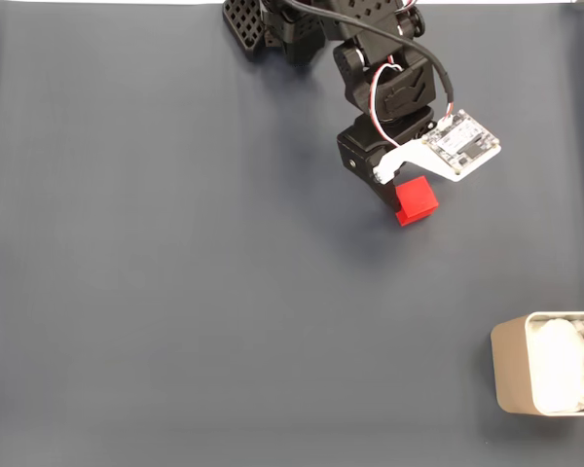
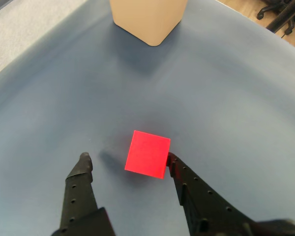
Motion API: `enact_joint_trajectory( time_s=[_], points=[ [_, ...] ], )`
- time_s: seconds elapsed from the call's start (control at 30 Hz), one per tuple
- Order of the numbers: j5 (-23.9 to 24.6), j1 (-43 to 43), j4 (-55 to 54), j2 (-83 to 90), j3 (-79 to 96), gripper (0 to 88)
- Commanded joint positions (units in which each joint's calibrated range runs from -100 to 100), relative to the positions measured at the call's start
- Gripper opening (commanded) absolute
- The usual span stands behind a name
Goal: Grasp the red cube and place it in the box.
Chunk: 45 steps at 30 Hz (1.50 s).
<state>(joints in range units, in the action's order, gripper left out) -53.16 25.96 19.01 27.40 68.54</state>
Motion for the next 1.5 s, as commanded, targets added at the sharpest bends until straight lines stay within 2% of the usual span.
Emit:
enact_joint_trajectory(
  time_s=[0.0,0.4,0.67,1.0,1.47],
  points=[
    [0.8,1.2,-1.0,-0.1,-3.7,35.1],
    [0.1,1.2,-1.0,-0.8,-4.1,33.4],
    [-2.2,1.5,0.1,-1.8,-5.2,13.3],
    [-3.7,1.3,2.4,-2.2,-5.7,2.3],
    [-3.6,1.0,5.1,-1.3,-7.0,0.0]
  ],
)
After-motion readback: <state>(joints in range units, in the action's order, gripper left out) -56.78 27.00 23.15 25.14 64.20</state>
